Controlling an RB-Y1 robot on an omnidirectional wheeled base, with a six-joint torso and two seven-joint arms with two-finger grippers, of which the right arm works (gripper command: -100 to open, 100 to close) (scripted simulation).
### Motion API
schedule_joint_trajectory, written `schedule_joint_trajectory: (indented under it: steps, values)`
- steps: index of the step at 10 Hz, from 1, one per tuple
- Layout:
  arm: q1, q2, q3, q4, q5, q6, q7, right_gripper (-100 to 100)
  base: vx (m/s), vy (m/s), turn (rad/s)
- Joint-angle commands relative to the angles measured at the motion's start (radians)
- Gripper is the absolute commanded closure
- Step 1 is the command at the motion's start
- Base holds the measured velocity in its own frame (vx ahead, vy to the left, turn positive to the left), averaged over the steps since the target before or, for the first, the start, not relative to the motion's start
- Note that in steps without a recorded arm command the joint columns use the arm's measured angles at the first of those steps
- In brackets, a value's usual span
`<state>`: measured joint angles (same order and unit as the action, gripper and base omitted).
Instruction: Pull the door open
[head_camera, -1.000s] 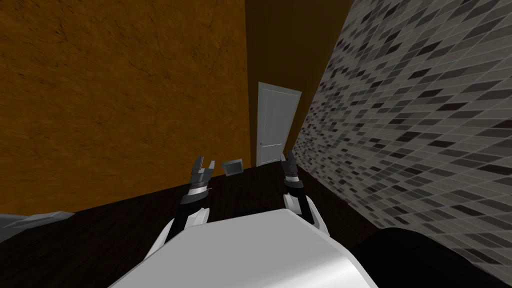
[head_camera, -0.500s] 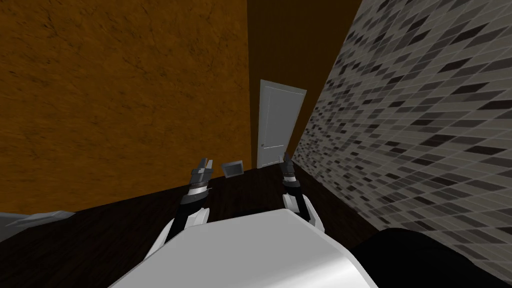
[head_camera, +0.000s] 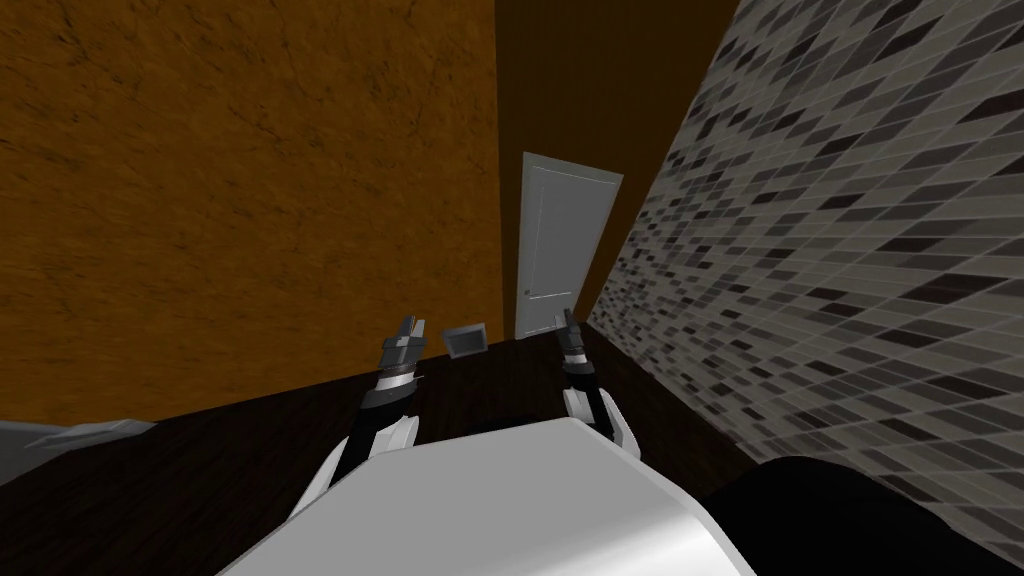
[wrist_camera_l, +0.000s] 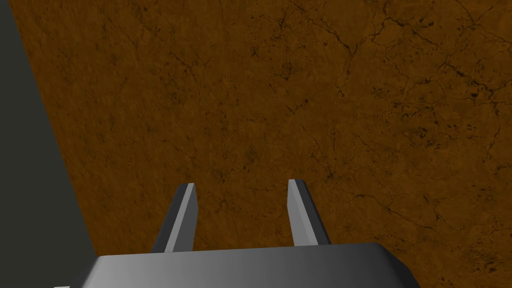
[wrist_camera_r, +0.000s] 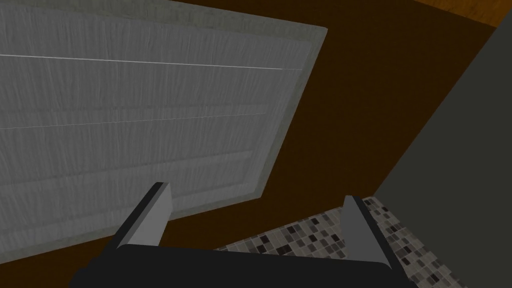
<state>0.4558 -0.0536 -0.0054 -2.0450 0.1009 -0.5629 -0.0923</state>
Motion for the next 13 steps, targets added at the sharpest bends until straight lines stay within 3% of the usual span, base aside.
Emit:
schedule_joint_trajectory:
  steps: [1, 13]
  values:
    - [-0.009, -0.007, -0.002, 0.033, -0.004, -0.006, -0.005, -100, 0.093, -0.023, 0.049]
    - [-0.104, -0.059, -0.015, 0.353, -0.039, -0.072, -0.035, -100, 0.096, -0.037, 0.052]
